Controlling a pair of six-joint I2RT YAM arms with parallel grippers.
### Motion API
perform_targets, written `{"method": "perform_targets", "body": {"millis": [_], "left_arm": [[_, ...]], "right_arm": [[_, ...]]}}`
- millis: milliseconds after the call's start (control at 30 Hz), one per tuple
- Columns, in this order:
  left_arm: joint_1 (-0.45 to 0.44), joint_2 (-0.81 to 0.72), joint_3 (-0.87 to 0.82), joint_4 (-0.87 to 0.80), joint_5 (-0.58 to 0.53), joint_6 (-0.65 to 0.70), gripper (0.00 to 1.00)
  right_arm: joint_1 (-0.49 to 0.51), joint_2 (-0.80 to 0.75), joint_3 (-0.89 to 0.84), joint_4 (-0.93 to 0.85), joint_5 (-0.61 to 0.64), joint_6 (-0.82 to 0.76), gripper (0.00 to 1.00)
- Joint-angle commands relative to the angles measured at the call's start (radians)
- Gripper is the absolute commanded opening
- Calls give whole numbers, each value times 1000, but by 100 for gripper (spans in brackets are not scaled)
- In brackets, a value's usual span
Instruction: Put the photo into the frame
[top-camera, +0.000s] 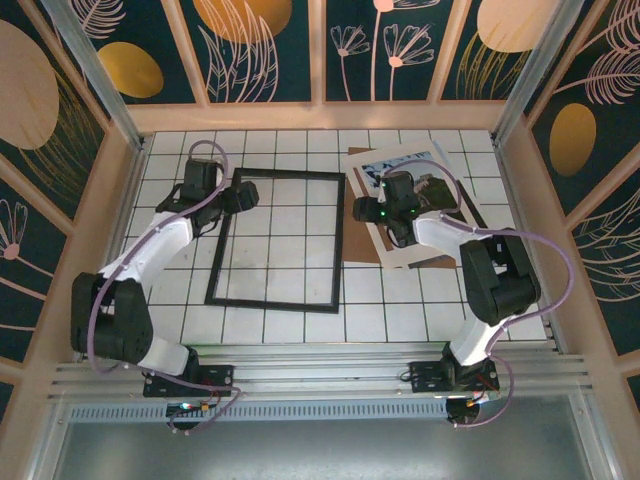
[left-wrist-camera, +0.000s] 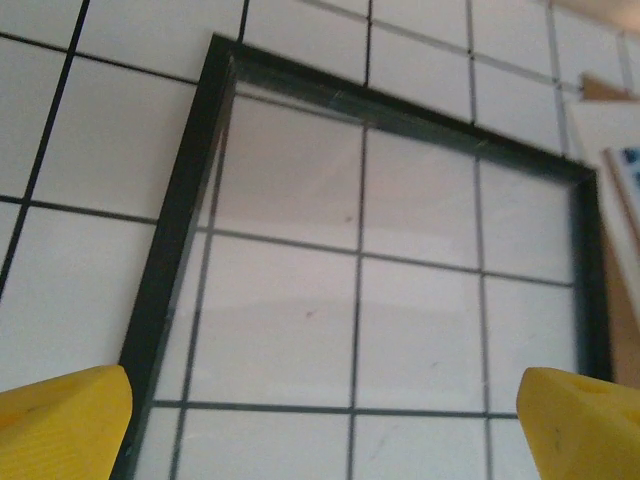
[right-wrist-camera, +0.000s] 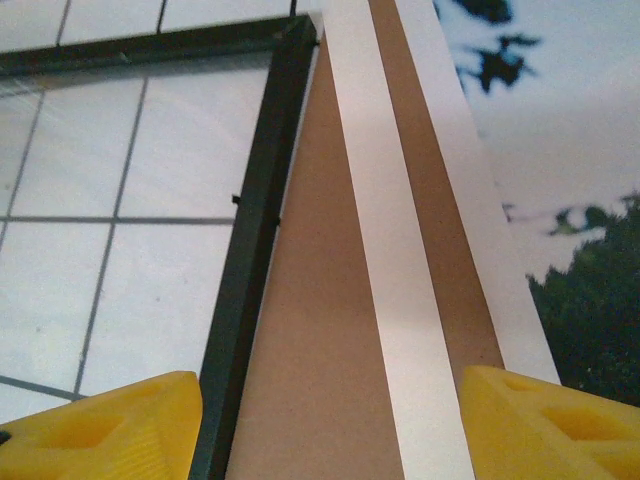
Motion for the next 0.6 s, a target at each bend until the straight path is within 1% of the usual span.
{"method": "perform_targets", "body": {"millis": [0, 100, 167, 233, 333, 400, 567], "left_arm": [[2, -1, -94, 135, -9, -63, 98], [3, -40, -181, 207, -79, -42, 98], [2, -76, -255, 272, -107, -19, 98], [2, -110, -300, 280, -151, 16, 98], [2, -157, -343, 239, -200, 20, 98], [3, -193, -367, 203, -190, 2, 97], [1, -263, -383, 34, -229, -19, 97]], "right_arm": [[-7, -35, -13, 33, 40, -24, 70], [-7, -44, -19, 43, 55, -32, 70], [-6, -53, -19, 41, 64, -37, 70], [-7, -63, -21, 40, 68, -44, 70], [-7, -65, -4, 24, 76, -55, 70], [-4, -59, 12, 7, 83, -59, 70], [10, -49, 34, 4, 90, -58, 70]]}}
